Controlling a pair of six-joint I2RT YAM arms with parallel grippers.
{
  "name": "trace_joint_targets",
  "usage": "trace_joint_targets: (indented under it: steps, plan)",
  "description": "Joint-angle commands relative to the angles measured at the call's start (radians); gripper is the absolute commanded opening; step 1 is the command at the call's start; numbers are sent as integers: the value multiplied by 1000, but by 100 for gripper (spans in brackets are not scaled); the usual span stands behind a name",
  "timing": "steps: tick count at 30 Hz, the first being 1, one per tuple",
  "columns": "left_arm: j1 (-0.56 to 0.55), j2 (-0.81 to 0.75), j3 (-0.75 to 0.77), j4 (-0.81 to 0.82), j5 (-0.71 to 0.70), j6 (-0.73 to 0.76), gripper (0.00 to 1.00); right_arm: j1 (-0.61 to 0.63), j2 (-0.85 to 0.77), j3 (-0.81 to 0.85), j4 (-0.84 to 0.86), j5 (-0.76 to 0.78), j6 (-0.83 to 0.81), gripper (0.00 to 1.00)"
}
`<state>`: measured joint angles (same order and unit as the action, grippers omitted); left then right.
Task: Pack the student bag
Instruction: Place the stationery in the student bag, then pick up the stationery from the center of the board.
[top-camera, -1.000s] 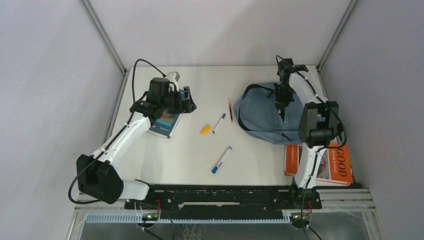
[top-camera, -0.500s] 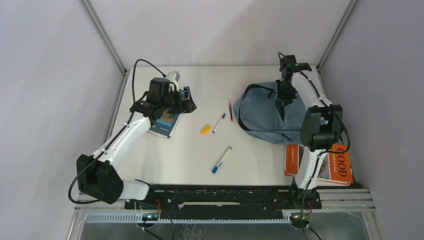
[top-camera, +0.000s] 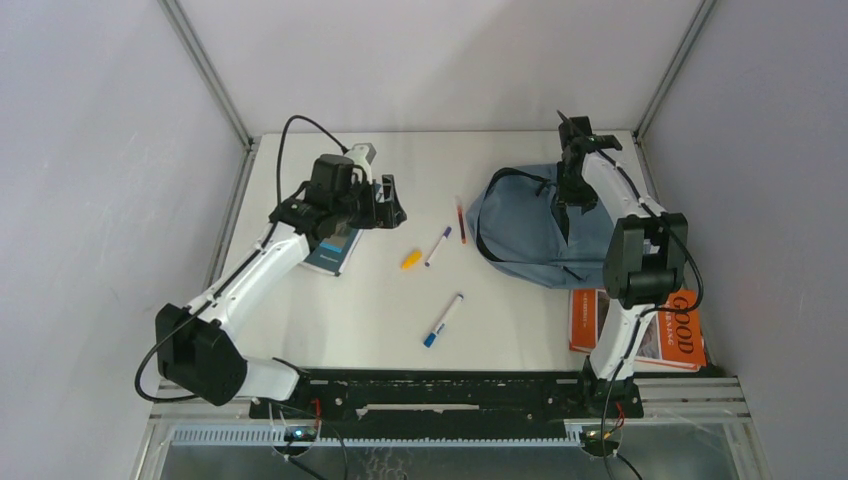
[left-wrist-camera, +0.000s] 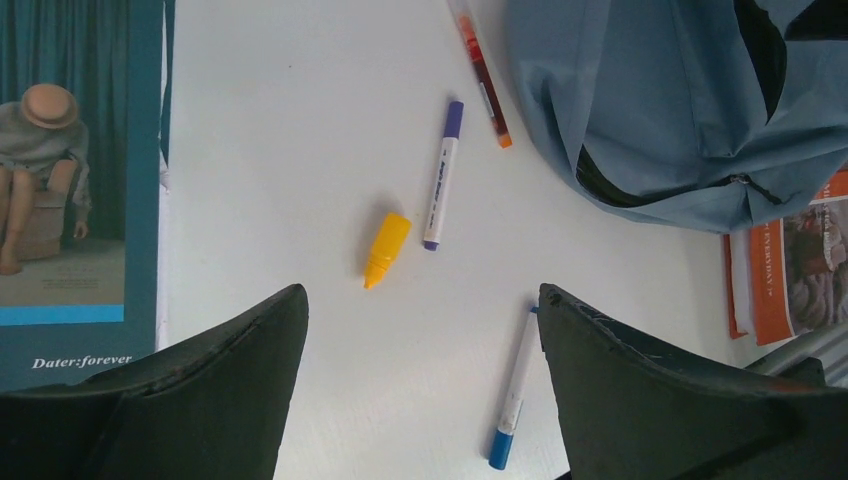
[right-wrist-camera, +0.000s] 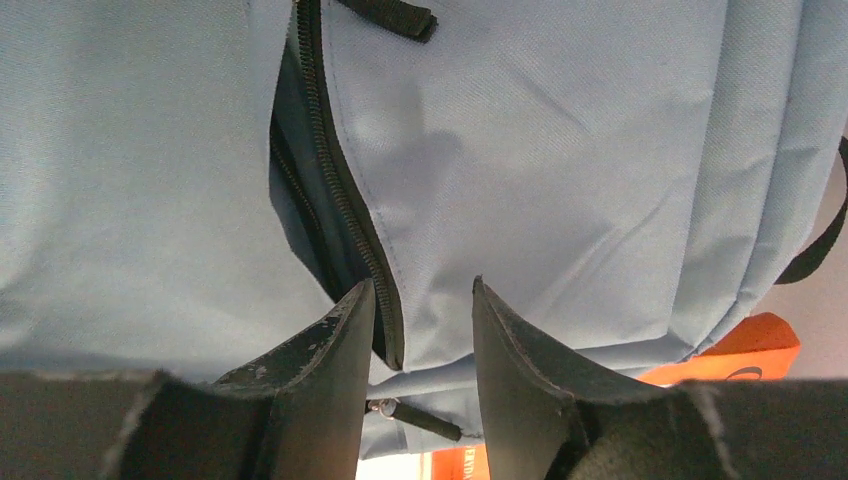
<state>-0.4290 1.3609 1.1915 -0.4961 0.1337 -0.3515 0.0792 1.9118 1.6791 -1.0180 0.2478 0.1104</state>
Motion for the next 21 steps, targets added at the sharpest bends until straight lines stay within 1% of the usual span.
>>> trace_joint_targets:
  steps: [1,3,5,8,12,14,16,19,21]
  plan:
    - [-14,9,71,14,-8,-18,89,8,15,-34,82,33,1,49]
    - [-17,12,71,12,-12,-19,89,8,12,-52,97,23,0,49]
    - [-19,12,71,11,-15,-21,89,10,-1,-74,117,16,2,55]
    - [-23,16,73,11,-17,-22,89,18,-10,-90,135,11,2,56]
    - [-32,27,79,10,-16,-26,90,38,13,-90,141,76,-5,56]
    - [-38,30,81,10,-15,-27,90,40,23,-92,142,117,-3,53]
    - [-43,32,82,8,-17,-27,89,39,20,-100,143,160,-1,45]
    - [-49,36,81,10,-22,-30,90,27,-13,-123,155,203,9,20]
    - [-52,44,83,9,-20,-31,90,24,-63,-137,164,200,12,5]
